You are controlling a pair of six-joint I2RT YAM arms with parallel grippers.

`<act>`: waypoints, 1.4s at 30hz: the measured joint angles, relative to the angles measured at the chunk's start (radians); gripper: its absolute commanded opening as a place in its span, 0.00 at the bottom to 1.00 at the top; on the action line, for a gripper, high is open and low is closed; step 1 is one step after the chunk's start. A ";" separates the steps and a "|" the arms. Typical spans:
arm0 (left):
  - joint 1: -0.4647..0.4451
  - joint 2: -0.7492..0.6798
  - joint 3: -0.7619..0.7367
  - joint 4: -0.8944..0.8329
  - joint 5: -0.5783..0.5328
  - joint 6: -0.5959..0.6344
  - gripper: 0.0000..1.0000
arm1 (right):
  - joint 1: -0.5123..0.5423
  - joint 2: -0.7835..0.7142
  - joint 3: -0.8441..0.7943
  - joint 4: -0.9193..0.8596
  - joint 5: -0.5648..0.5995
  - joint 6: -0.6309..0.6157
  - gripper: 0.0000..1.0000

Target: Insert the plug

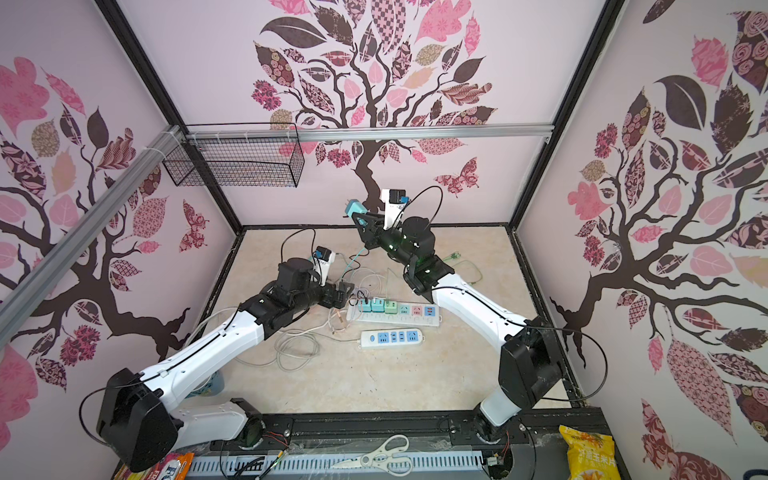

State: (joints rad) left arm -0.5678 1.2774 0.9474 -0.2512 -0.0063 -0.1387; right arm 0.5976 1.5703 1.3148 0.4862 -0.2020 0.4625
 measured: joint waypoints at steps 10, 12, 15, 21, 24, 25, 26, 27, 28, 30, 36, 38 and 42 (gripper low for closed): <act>0.101 0.080 -0.014 0.109 0.022 -0.021 0.68 | 0.002 -0.029 0.060 -0.061 -0.031 -0.029 0.00; 0.116 0.097 -0.024 0.130 0.038 -0.034 0.65 | 0.002 -0.045 0.089 -0.064 -0.038 -0.033 0.00; 0.124 0.124 -0.035 0.153 0.046 -0.050 0.58 | 0.002 -0.079 0.125 -0.067 -0.041 -0.037 0.00; 0.142 0.205 -0.050 0.206 0.044 -0.083 0.55 | 0.002 -0.166 0.157 -0.065 -0.029 -0.055 0.00; 0.145 0.248 -0.051 0.232 0.029 -0.101 0.55 | 0.002 -0.210 0.158 -0.061 -0.016 -0.073 0.00; 0.146 0.259 -0.051 0.242 0.023 -0.103 0.55 | 0.002 -0.223 0.158 -0.058 -0.010 -0.080 0.00; 0.148 0.271 -0.051 0.253 0.014 -0.106 0.55 | 0.002 -0.237 0.158 -0.055 -0.003 -0.088 0.00; 0.151 0.279 -0.051 0.262 0.008 -0.110 0.53 | 0.002 -0.249 0.157 -0.052 0.005 -0.096 0.00; 0.157 0.283 -0.051 0.267 0.006 -0.115 0.46 | 0.002 -0.261 0.157 -0.048 0.014 -0.103 0.00; 0.173 0.285 -0.051 0.279 0.008 -0.120 0.34 | 0.002 -0.284 0.153 -0.045 0.029 -0.121 0.00; 0.277 0.149 -0.080 0.283 -0.084 -0.145 0.24 | 0.002 -0.286 0.149 -0.058 0.021 -0.134 0.00; 0.371 0.064 -0.086 0.251 -0.120 -0.178 0.24 | 0.002 -0.270 0.152 -0.058 0.008 -0.127 0.00; 0.600 -0.098 -0.086 0.214 -0.168 -0.250 0.26 | 0.007 -0.215 0.152 -0.071 -0.011 -0.118 0.00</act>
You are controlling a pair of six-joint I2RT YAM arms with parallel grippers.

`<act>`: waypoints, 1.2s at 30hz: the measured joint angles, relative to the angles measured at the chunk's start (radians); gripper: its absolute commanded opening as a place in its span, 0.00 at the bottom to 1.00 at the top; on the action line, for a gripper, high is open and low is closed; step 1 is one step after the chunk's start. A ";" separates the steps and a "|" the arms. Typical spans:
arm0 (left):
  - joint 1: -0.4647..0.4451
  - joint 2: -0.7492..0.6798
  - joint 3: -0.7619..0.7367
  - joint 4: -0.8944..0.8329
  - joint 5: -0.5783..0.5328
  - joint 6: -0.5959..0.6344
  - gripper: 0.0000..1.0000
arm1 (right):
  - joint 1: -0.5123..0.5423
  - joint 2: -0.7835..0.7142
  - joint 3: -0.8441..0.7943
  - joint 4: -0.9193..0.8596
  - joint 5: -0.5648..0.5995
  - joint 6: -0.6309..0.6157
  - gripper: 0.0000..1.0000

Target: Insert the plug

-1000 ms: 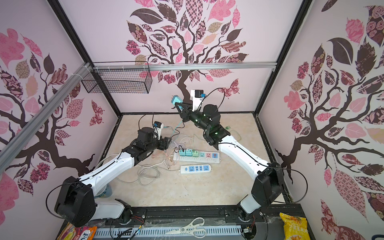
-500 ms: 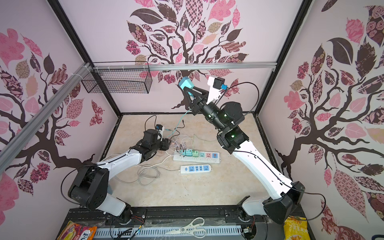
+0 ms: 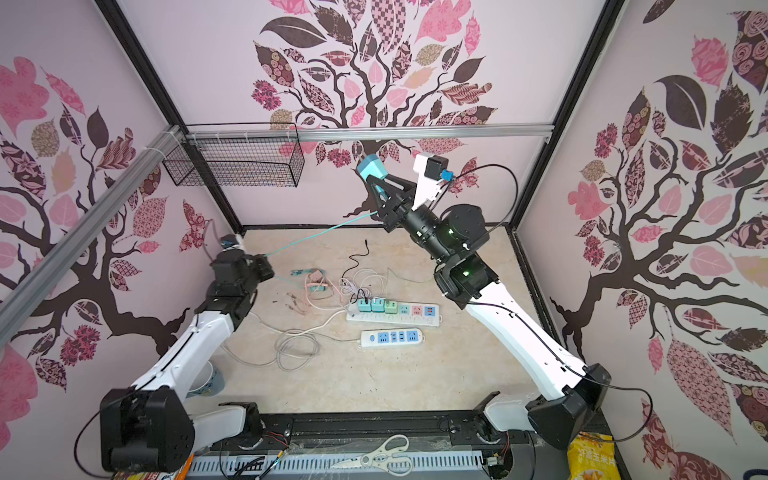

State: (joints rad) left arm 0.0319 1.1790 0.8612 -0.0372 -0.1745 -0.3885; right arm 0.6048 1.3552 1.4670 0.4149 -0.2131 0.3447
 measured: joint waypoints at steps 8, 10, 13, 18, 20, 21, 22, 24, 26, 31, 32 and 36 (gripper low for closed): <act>0.034 0.006 0.059 -0.171 0.072 -0.009 0.00 | -0.005 0.041 -0.009 -0.035 0.071 -0.017 0.00; 0.020 0.019 0.101 -0.244 0.095 -0.002 0.00 | -0.012 0.041 -0.009 -0.039 0.086 -0.031 0.00; -0.063 0.021 0.241 -0.367 0.068 0.049 0.00 | -0.039 0.043 -0.009 -0.055 0.098 -0.040 0.00; -0.212 0.006 0.553 -0.456 0.029 0.160 0.00 | -0.079 0.046 -0.009 -0.082 0.102 -0.057 0.00; -0.212 0.004 0.684 -0.489 0.026 0.200 0.00 | -0.085 0.046 -0.011 -0.091 0.103 -0.061 0.00; -0.209 0.006 0.739 -0.500 0.027 0.213 0.00 | -0.085 0.046 -0.014 -0.091 0.103 -0.062 0.00; -0.208 0.010 0.800 -0.515 0.027 0.226 0.00 | -0.085 0.046 -0.017 -0.093 0.102 -0.063 0.00; -0.206 0.018 0.892 -0.527 0.043 0.240 0.00 | -0.085 0.046 -0.023 -0.099 0.101 -0.066 0.00; -0.206 0.024 0.954 -0.534 0.074 0.241 0.00 | -0.084 0.046 -0.032 -0.098 0.097 -0.066 0.00; -0.206 0.066 1.028 -0.554 0.109 0.241 0.00 | -0.084 0.046 -0.062 -0.098 0.089 -0.066 0.00; -0.206 0.080 1.037 -0.562 0.122 0.238 0.00 | -0.084 0.046 -0.069 -0.098 0.089 -0.066 0.00; -0.204 0.159 1.139 -0.618 0.257 0.205 0.00 | -0.087 0.046 -0.083 -0.111 0.089 -0.072 0.00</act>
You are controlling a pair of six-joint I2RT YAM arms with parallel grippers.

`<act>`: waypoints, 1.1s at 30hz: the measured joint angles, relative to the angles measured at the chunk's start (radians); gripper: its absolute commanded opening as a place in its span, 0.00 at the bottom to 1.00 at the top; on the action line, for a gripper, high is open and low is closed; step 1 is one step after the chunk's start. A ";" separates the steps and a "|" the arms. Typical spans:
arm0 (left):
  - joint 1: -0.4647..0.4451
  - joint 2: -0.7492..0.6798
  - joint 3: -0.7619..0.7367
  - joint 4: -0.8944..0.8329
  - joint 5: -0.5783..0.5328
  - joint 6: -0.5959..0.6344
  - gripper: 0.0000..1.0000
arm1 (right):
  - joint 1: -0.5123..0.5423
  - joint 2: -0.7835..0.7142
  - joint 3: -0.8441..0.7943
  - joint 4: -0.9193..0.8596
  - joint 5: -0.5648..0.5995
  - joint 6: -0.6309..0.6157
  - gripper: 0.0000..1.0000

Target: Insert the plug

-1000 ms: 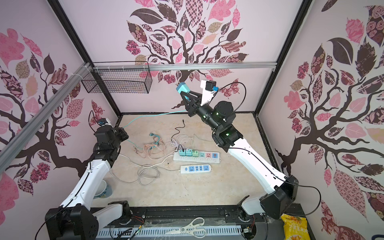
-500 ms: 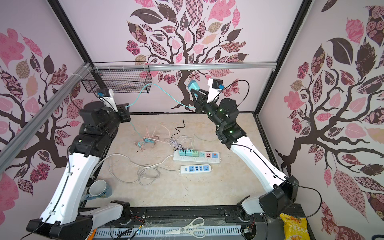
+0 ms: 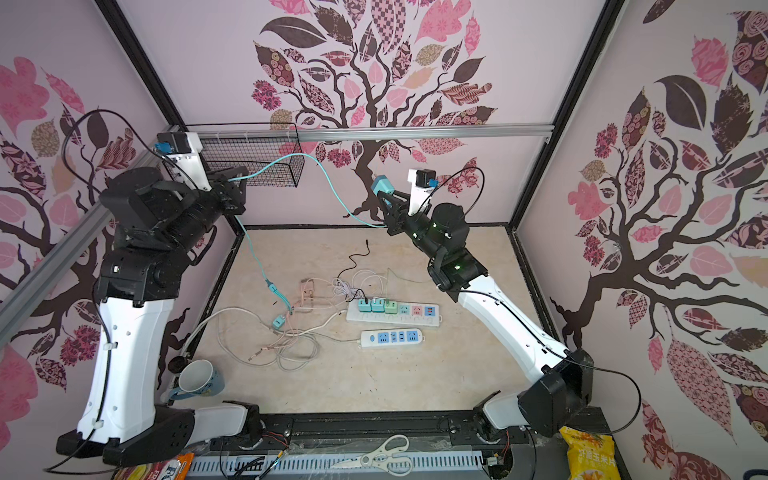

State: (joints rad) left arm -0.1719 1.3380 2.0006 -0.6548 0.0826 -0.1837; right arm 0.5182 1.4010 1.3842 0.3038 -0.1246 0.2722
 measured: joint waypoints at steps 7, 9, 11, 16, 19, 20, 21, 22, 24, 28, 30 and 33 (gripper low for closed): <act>0.011 0.106 0.360 -0.027 0.195 -0.029 0.00 | -0.012 0.000 0.000 -0.003 -0.005 0.000 0.00; 0.077 0.136 0.476 -0.010 0.238 -0.044 0.00 | -0.015 0.000 0.000 -0.001 -0.012 0.002 0.00; 0.164 0.143 0.495 0.014 0.294 -0.085 0.00 | -0.009 0.000 0.000 0.016 -0.027 0.008 0.00; 0.220 0.169 0.404 0.077 0.396 -0.188 0.00 | -0.011 -0.002 -0.002 0.008 -0.023 0.006 0.00; 0.224 0.234 0.381 0.103 0.456 -0.248 0.00 | -0.017 -0.003 -0.011 0.004 0.001 -0.004 0.00; 0.224 0.248 0.364 0.110 0.474 -0.267 0.00 | -0.018 -0.006 -0.020 0.003 0.013 -0.007 0.00; 0.224 0.255 0.349 0.119 0.487 -0.284 0.00 | -0.019 -0.012 -0.032 0.003 0.024 -0.010 0.00; 0.223 0.260 0.335 0.129 0.501 -0.299 0.00 | -0.024 -0.022 -0.051 0.002 0.036 -0.012 0.00; 0.207 0.265 0.327 0.141 0.516 -0.319 0.00 | -0.034 -0.044 -0.087 -0.007 0.044 -0.012 0.00; 0.079 0.294 0.387 0.156 0.533 -0.298 0.00 | -0.098 -0.097 -0.147 -0.018 0.047 -0.005 0.00; -0.002 0.335 0.443 0.183 0.541 -0.290 0.00 | -0.151 -0.129 -0.169 -0.027 0.047 0.005 0.00; -0.106 0.408 0.492 0.257 0.547 -0.292 0.00 | -0.256 -0.188 -0.197 -0.031 0.050 0.026 0.00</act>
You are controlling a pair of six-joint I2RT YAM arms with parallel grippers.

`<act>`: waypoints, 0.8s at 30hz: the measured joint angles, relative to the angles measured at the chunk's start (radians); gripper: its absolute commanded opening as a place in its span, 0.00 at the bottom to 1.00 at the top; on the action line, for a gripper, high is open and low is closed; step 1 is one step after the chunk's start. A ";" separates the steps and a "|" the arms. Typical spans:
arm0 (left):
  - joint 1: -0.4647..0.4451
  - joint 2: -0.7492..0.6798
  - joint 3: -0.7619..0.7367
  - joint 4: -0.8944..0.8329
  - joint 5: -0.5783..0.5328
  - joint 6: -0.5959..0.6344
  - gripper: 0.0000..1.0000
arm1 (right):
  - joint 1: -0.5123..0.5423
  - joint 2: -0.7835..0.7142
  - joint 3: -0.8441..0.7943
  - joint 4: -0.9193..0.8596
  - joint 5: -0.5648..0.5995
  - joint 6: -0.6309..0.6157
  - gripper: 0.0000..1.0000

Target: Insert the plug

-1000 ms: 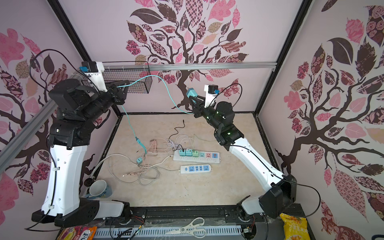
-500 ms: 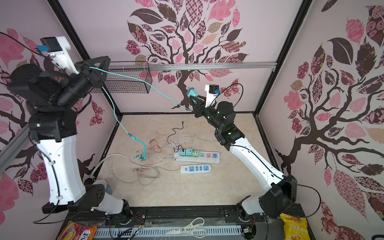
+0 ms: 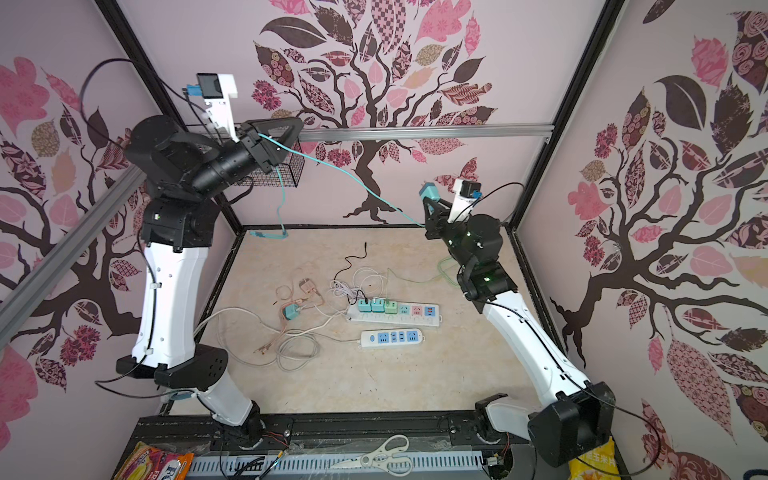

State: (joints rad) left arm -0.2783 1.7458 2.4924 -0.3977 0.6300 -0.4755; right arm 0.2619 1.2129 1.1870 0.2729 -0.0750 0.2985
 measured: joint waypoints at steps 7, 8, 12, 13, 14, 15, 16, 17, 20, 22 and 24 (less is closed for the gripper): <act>-0.279 0.313 0.202 0.134 -0.007 -0.009 0.00 | -0.182 -0.127 -0.048 -0.014 0.055 0.013 0.00; -0.316 0.342 0.202 0.143 -0.008 -0.012 0.00 | -0.182 -0.144 -0.054 -0.022 0.073 0.003 0.00; -0.423 0.413 0.136 0.200 -0.005 -0.037 0.00 | -0.181 -0.201 -0.070 -0.041 0.126 -0.043 0.00; -0.439 0.424 0.113 0.211 -0.003 -0.047 0.00 | -0.181 -0.211 -0.070 -0.047 0.138 -0.055 0.00; -0.451 0.434 0.092 0.227 0.000 -0.057 0.00 | -0.181 -0.219 -0.070 -0.051 0.146 -0.064 0.00; -0.457 0.442 0.074 0.243 0.002 -0.067 0.00 | -0.181 -0.223 -0.070 -0.054 0.154 -0.071 0.00; -0.464 0.452 0.043 0.264 0.004 -0.081 0.00 | -0.181 -0.224 -0.070 -0.056 0.158 -0.076 0.00; -0.468 0.458 0.011 0.286 0.005 -0.094 0.00 | -0.181 -0.223 -0.070 -0.060 0.161 -0.081 0.00; -0.481 0.499 -0.077 0.325 0.007 -0.129 0.00 | -0.181 -0.209 -0.071 -0.076 0.170 -0.097 0.00; -0.493 0.563 -0.083 0.324 0.014 -0.144 0.00 | -0.181 -0.193 -0.075 -0.085 0.174 -0.105 0.00; -0.509 0.623 -0.083 0.315 0.031 -0.155 0.00 | -0.181 -0.181 -0.084 -0.095 0.176 -0.109 0.00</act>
State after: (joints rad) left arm -0.7872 2.3684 2.4096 -0.0822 0.6613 -0.6308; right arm 0.0807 1.0321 1.1034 0.1783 0.1009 0.1890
